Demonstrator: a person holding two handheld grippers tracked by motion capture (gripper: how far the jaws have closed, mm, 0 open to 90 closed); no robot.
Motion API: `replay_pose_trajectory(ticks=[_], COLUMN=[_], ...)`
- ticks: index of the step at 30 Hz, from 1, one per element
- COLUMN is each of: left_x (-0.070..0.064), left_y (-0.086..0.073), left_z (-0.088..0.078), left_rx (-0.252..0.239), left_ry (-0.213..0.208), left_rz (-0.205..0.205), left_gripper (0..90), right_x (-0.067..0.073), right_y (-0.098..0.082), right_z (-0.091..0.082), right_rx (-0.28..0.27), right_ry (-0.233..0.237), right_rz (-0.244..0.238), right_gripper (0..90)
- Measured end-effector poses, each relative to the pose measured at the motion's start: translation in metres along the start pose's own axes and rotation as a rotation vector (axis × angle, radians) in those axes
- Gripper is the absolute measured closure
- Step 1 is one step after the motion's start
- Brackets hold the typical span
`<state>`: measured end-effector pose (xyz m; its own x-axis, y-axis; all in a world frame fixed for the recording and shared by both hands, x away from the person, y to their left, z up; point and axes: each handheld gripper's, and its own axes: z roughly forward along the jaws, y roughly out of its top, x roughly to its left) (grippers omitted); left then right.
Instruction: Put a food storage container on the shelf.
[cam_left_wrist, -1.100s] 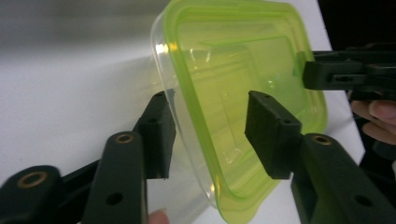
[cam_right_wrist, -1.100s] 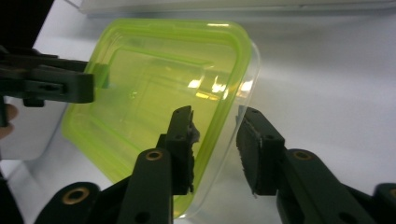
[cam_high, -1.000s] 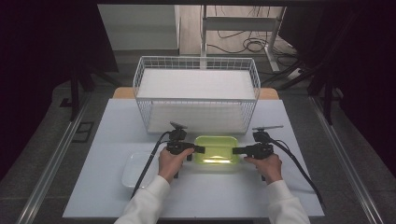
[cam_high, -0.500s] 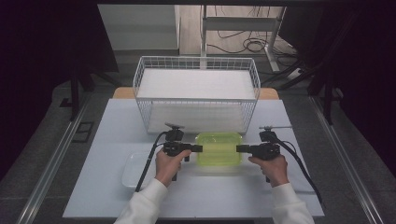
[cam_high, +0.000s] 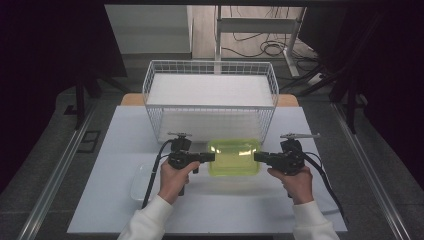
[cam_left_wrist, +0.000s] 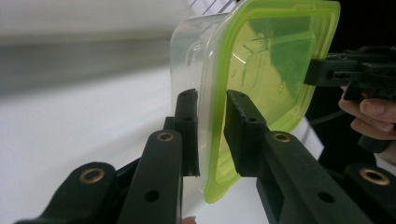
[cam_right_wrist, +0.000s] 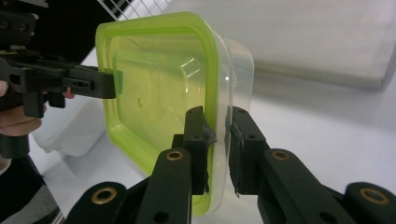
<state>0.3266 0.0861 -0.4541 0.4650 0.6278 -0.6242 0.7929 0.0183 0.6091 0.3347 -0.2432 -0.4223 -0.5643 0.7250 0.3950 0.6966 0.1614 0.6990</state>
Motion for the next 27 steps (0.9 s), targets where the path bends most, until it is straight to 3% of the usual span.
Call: replay_pose_trajectory(ticks=[3, 7, 9, 11, 14, 15, 21, 27], left_x=[-0.004, -0.006, -0.007, -0.012, -0.016, -0.020, -0.023, -0.030], left_y=[0.001, 0.001, 0.002, 0.008, 0.012, 0.017, 0.027, 0.044], left_z=[-0.012, -0.029, -0.032, -0.043, -0.050, -0.057, -0.064, -0.074], left_rx=[-0.029, -0.066, -0.069, -0.081, -0.088, -0.096, -0.114, -0.139], left_ry=[-0.005, -0.019, -0.022, 0.001, 0.010, 0.025, 0.012, 0.001], left_rz=[0.024, 0.037, 0.039, 0.076, 0.101, 0.127, 0.131, 0.159], left_gripper=[75.9, 75.8, 75.8, 76.0, 76.8, 76.9, 77.1, 77.2], right_x=[0.008, 0.029, 0.030, 0.038, 0.039, 0.041, 0.047, 0.054], right_y=[0.003, 0.010, 0.011, 0.016, 0.019, 0.024, 0.037, 0.056], right_z=[-0.005, -0.012, -0.012, -0.013, -0.012, -0.011, -0.015, -0.023], right_rx=[-0.029, -0.062, -0.066, -0.080, -0.094, -0.096, -0.114, -0.141], right_ry=[0.026, 0.020, 0.022, 0.025, 0.034, 0.035, 0.045, 0.044], right_rz=[-0.015, -0.071, -0.071, -0.094, -0.091, -0.098, -0.112, -0.141], right_gripper=[78.0, 77.7, 77.7, 77.9, 78.2, 78.4, 78.3, 78.4])
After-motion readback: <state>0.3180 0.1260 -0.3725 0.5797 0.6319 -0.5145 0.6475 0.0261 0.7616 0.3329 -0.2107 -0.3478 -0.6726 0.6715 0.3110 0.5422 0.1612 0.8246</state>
